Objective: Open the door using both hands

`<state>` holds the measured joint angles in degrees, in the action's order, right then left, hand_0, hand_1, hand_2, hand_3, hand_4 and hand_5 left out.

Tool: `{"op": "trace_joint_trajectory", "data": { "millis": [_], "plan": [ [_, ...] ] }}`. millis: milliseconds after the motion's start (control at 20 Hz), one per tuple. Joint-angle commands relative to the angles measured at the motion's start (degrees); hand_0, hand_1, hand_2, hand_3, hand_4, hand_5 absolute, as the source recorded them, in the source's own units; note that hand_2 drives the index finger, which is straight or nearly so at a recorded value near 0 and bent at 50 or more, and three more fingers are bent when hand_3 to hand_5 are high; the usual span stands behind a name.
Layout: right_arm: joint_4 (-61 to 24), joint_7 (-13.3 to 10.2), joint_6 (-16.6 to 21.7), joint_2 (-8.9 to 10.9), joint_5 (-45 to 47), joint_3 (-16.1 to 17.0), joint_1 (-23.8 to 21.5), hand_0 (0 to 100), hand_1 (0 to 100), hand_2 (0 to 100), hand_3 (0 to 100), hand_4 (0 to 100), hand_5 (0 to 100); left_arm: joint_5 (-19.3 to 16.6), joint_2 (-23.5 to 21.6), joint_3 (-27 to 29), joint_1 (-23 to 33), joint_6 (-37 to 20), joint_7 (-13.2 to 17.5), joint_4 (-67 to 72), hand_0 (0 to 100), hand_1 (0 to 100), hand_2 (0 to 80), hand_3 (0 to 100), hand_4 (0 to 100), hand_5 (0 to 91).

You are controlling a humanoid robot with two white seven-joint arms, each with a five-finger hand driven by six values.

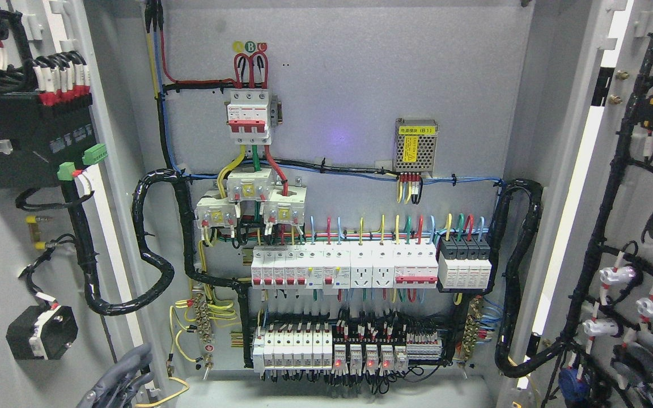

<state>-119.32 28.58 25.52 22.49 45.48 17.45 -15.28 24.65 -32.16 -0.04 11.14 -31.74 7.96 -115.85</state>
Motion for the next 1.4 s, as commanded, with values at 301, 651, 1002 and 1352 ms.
{"op": "trace_joint_trajectory", "data": {
  "millis": [301,651,1002,1352],
  "plan": [
    [2.8,0.0,-0.1,-0.07,5.5,3.2,-1.1,0,0,0,0,0,0,5.1,-3.8,7.9,3.2,0.0,0.1,1.1,0,0,0.0,0,0,0.0],
    [4.3,0.4,-2.6,0.45,10.0,3.2,-1.1,0,0,0,0,0,0,8.7,-5.5,10.9,4.4,-0.1,0.4,6.2,0,0,0.0,0,0,0.0],
    [4.8,0.9,-2.5,0.45,11.0,5.0,-1.1,0,0,0,0,0,0,13.6,-7.9,13.7,5.0,-1.2,0.5,10.5,0,0,0.0,0,0,0.0],
    [4.8,0.9,-2.5,0.45,11.0,6.8,-1.9,0,0,0,0,0,0,17.9,-10.5,13.9,5.5,-1.2,0.6,15.5,0,0,0.0,0,0,0.0]
  ]
}}
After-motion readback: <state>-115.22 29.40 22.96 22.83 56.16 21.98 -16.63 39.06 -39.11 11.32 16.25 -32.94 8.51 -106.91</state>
